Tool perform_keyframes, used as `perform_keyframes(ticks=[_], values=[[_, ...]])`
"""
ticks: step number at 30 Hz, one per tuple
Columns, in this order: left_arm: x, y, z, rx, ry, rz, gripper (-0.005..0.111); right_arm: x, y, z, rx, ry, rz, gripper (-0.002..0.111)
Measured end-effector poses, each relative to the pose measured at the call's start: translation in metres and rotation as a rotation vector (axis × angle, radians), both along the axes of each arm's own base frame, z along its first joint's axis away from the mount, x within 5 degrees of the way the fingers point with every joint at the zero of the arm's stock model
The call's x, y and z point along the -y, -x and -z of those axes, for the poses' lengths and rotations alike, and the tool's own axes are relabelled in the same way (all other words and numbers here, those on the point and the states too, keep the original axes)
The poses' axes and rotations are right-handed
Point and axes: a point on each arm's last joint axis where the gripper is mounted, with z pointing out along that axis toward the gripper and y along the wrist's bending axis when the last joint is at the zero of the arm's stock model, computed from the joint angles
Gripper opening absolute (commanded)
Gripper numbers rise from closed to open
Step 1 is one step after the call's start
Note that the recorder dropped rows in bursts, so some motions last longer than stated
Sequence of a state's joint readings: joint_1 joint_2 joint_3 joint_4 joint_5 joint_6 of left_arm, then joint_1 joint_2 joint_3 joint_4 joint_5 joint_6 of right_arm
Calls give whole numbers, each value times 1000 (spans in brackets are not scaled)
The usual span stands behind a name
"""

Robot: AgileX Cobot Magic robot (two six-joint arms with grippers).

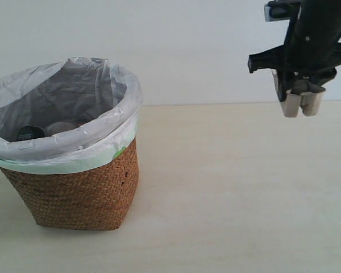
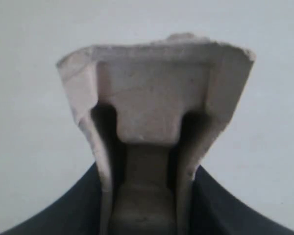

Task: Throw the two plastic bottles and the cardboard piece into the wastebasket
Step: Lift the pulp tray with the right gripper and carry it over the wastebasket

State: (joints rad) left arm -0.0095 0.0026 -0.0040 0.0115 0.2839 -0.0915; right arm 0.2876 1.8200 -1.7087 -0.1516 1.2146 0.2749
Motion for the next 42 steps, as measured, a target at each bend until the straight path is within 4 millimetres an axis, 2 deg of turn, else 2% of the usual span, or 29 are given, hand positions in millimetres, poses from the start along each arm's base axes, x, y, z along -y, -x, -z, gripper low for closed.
perform_keyframes(ticks=[6, 10, 17, 21, 25, 31, 37, 42], values=[[0, 0, 0, 0, 0, 0, 4, 1, 19, 6, 1, -63, -42, 0], [0, 0, 0, 0, 0, 0, 4, 1, 37, -9, 72, -137, -78, 0], [0, 0, 0, 0, 0, 0, 4, 2, 83, -31, 216, -291, -140, 0], [0, 0, 0, 0, 0, 0, 4, -1, 100, -31, 277, -377, -188, 0], [0, 0, 0, 0, 0, 0, 4, -3, 100, -27, 339, -425, -193, 0], [0, 0, 0, 0, 0, 0, 4, -3, 89, -28, 442, -428, -182, 0], [0, 0, 0, 0, 0, 0, 4, 0, 80, -29, 529, -368, -190, 0], [0, 0, 0, 0, 0, 0, 4, -7, 59, 0, 444, -395, -110, 0]])
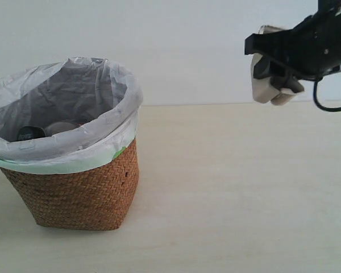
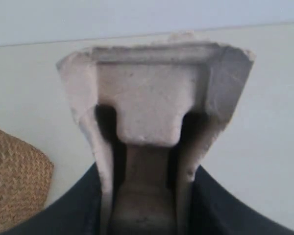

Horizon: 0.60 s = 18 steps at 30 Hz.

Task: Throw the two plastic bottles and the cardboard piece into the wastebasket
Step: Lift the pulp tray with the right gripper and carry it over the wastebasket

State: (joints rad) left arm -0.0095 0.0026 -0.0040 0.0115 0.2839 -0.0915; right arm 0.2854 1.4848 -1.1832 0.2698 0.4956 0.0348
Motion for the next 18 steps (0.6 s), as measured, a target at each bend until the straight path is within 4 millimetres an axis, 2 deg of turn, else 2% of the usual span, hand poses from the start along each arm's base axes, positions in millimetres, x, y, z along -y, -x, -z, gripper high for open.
perform_keyframes(ticks=[2, 5, 7, 10, 14, 16, 18], values=[[0, 0, 0, 0, 0, 0, 4, -12, -6, 13, -36, -39, -12, 0], [0, 0, 0, 0, 0, 0, 4, -49, -8, 21, -52, -93, -122, 0], [0, 0, 0, 0, 0, 0, 4, -75, -5, 14, -39, -138, -206, 0], [0, 0, 0, 0, 0, 0, 4, -103, 2, -11, 16, -199, -303, 0], [0, 0, 0, 0, 0, 0, 4, -113, 4, -53, 79, -278, -353, 0], [0, 0, 0, 0, 0, 0, 4, -114, 5, -60, 87, -272, -366, 0], [0, 0, 0, 0, 0, 0, 4, -106, 2, -56, 49, -223, -331, 0]])
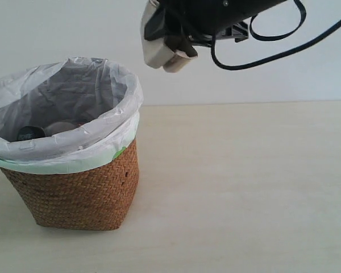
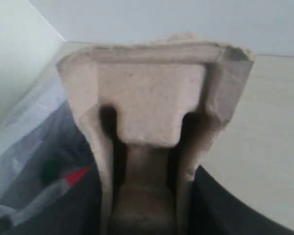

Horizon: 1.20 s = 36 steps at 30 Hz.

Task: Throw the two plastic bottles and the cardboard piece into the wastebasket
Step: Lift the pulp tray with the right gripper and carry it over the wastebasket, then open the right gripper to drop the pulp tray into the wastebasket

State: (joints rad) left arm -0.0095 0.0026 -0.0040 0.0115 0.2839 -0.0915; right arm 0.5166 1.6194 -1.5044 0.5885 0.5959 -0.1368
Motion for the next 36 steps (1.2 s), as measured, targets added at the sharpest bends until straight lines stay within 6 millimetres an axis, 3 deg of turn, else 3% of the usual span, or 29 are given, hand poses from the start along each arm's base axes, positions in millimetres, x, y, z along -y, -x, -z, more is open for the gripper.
perform_keyframes(ticks=[8, 10, 13, 15, 18, 20, 23, 24, 27, 29, 36], values=[[0, 0, 0, 0, 0, 0, 4, 79, -23, 25, -117, 465, 334, 0], [0, 0, 0, 0, 0, 0, 4, 107, -27, 26, -131, 618, 473, 0], [0, 0, 0, 0, 0, 0, 4, 123, -28, 26, -145, 678, 555, 0], [0, 0, 0, 0, 0, 0, 4, 112, -29, 27, -145, 584, 475, 0], [0, 0, 0, 0, 0, 0, 4, 57, -23, 21, -113, 244, 173, 11], [0, 0, 0, 0, 0, 0, 4, 15, -14, 8, -72, 20, -42, 30], [0, 0, 0, 0, 0, 0, 4, -30, 1, -23, -18, -256, -233, 82], [0, 0, 0, 0, 0, 0, 4, -39, 5, -35, 7, -318, -262, 93], [0, 0, 0, 0, 0, 0, 4, -46, 9, -61, 58, -422, -258, 98], [0, 0, 0, 0, 0, 0, 4, -46, 8, -67, 65, -434, -229, 98], [0, 0, 0, 0, 0, 0, 4, -16, -17, -51, 31, -261, -70, 98]])
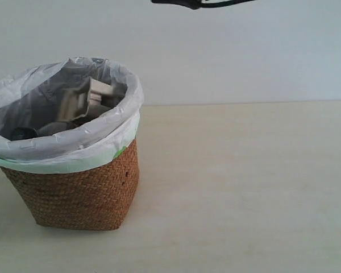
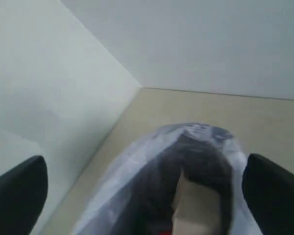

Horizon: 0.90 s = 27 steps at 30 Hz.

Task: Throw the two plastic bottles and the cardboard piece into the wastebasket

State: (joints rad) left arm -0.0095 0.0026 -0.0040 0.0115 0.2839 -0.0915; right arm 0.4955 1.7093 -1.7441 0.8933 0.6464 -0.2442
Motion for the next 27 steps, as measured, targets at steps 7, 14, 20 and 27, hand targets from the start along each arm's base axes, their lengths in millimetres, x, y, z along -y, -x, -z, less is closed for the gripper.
perform_keyframes(ticks=[7, 14, 20, 27], values=[[0, 0, 0, 0, 0, 0, 4, 49, -23, 19, -79, 219, 138, 96], [0, 0, 0, 0, 0, 0, 4, 87, -31, 37, -158, 493, 274, 0], [0, 0, 0, 0, 0, 0, 4, 92, -27, 43, -203, 587, 258, 0], [0, 0, 0, 0, 0, 0, 4, 101, -1, 33, -193, 609, 239, 0]])
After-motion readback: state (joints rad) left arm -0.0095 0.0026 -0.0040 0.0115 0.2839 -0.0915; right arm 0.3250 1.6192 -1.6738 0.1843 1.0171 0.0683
